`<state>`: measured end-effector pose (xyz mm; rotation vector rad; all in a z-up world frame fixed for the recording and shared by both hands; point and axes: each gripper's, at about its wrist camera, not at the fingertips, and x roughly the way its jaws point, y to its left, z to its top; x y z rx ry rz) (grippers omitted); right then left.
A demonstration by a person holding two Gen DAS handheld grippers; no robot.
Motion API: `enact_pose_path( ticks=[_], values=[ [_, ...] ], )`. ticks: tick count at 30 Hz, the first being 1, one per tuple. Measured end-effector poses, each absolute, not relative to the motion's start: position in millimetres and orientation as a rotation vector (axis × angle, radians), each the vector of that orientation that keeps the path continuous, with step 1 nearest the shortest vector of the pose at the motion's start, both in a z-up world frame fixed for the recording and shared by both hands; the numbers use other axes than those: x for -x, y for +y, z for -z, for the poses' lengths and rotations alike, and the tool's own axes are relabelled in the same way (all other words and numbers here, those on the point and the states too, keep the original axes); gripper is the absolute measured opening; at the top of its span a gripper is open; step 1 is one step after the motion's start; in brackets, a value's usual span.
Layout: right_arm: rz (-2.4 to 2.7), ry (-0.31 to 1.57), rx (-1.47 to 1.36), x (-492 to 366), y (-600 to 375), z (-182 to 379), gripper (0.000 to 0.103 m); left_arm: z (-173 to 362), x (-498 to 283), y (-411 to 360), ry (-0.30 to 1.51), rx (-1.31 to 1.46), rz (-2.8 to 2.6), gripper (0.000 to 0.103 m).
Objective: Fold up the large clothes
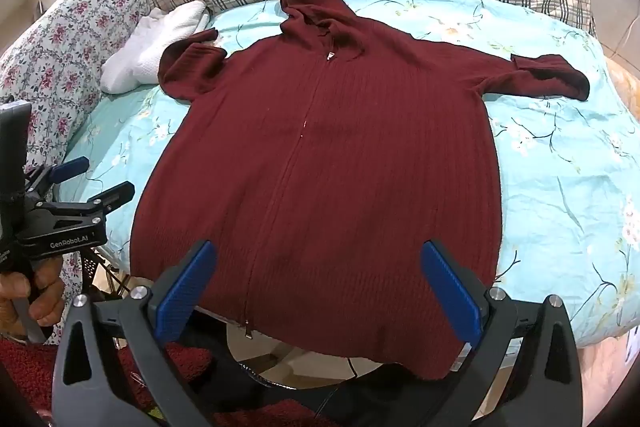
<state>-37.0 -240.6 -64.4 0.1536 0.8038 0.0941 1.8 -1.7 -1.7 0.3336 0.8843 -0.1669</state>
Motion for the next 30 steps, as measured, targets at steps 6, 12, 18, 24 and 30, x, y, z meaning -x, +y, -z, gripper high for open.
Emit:
enact_pose_path(
  ticks=[6, 12, 18, 24, 30],
  values=[
    [-0.093, 0.804, -0.153, 36.1, -241.6, 63.8, 0.102, 4.0, -4.5, 3.4, 0.884, -0.330, 0.173, 0.099],
    [-0.096, 0.803, -0.154, 38.2, -235.9, 63.8, 0.102, 5.0, -4.9, 2.9, 0.884, -0.326, 0.174, 0.099],
    [-0.098, 0.799, -0.152, 34.8, -241.1, 60.6, 0.102, 6.6, -5.2, 2.5, 0.877, -0.328, 0.174, 0.099],
    [-0.095, 0.801, -0.155, 36.3, -241.1, 60.1, 0.102, 5.1, -6.5, 1.2, 0.857, -0.308, 0.182, 0.099],
    [-0.098, 0.791, -0.157, 34.3, -238.9, 57.2, 0.102, 4.7, -7.2, 0.8, 0.836, -0.284, 0.189, 0.099]
  ],
)
